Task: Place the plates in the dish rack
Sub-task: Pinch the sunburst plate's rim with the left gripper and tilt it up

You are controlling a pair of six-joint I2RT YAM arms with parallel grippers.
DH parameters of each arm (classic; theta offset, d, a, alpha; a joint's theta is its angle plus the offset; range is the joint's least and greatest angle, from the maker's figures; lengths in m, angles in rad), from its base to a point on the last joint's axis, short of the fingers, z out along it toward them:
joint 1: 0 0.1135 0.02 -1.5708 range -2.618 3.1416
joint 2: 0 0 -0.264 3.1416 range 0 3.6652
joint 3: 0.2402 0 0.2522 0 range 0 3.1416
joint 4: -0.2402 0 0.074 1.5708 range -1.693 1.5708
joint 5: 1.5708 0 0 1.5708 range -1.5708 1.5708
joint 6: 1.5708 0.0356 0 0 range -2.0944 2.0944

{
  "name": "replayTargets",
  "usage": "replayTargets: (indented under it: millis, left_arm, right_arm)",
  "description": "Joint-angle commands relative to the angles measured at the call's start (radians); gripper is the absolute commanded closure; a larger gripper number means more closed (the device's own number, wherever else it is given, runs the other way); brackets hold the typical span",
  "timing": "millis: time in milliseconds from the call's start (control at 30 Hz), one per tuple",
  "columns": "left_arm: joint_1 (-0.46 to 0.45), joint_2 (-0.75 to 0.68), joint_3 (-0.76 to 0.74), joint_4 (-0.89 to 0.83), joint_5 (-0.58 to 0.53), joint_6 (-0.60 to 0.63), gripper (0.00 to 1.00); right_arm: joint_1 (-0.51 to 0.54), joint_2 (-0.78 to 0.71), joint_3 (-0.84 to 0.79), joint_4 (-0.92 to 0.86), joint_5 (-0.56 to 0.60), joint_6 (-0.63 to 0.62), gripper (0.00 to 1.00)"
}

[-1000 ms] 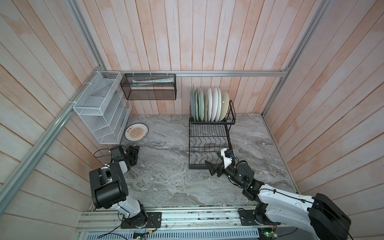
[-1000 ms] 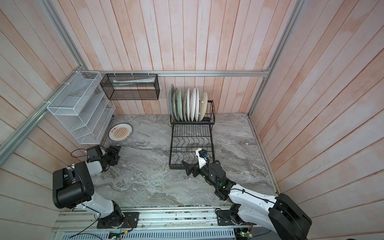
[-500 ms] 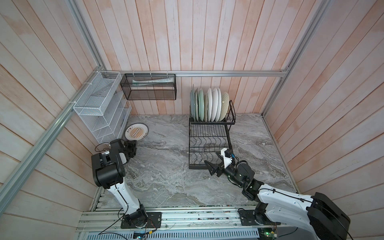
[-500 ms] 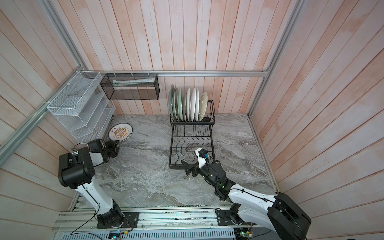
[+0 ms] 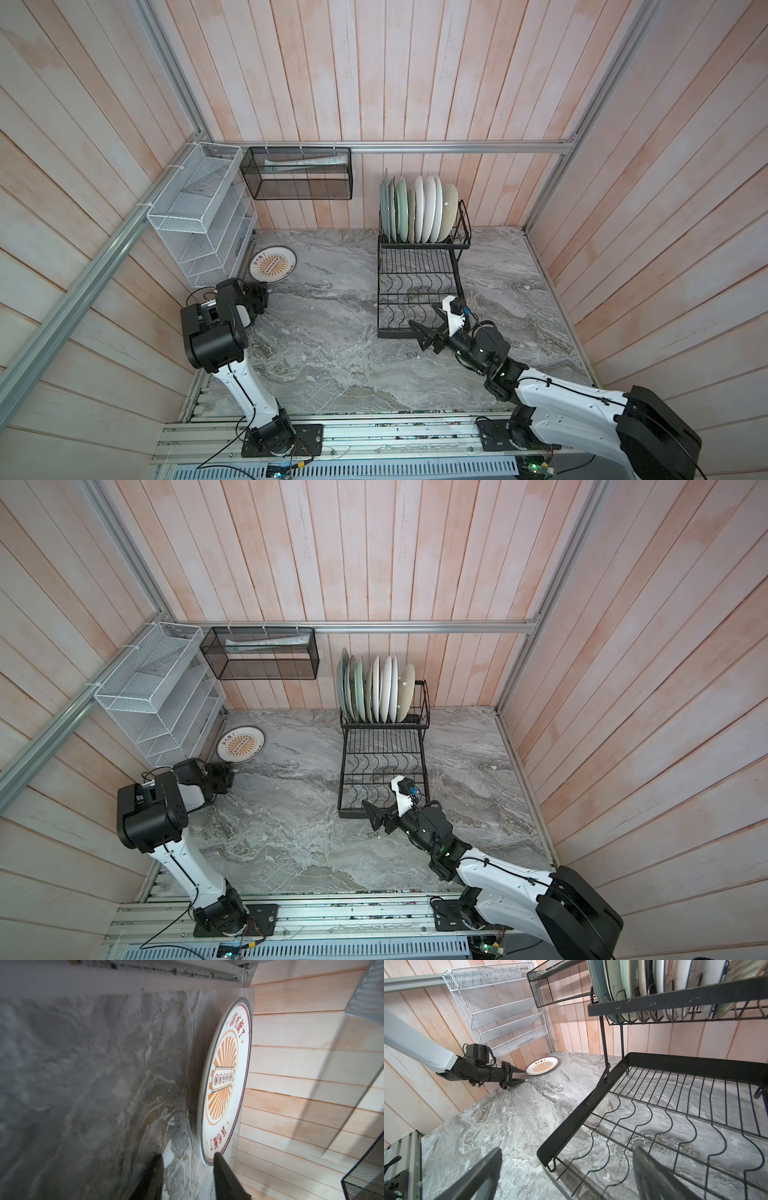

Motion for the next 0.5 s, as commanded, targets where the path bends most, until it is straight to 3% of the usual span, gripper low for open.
replayTargets:
  millis: [0,300,467]
  left_arm:
    - [-0.043,0.086,0.117,-0.172,-0.058,-0.026,0.59]
    - [-0.125,0.121,0.173,-0.122,-0.051,-0.107,0.59]
    - [-0.161,0.118,0.185,-0.153,-0.126,-0.150,0.59]
  right_arm:
    - [0.006,-0.015,-0.012,0.024,-0.007,0.013,0.02]
    - [0.007,-0.011,-0.010,0.021,-0.006,0.016,0.02]
    - [0.007,-0.020,-0.011,0.016,-0.007,0.014,0.02]
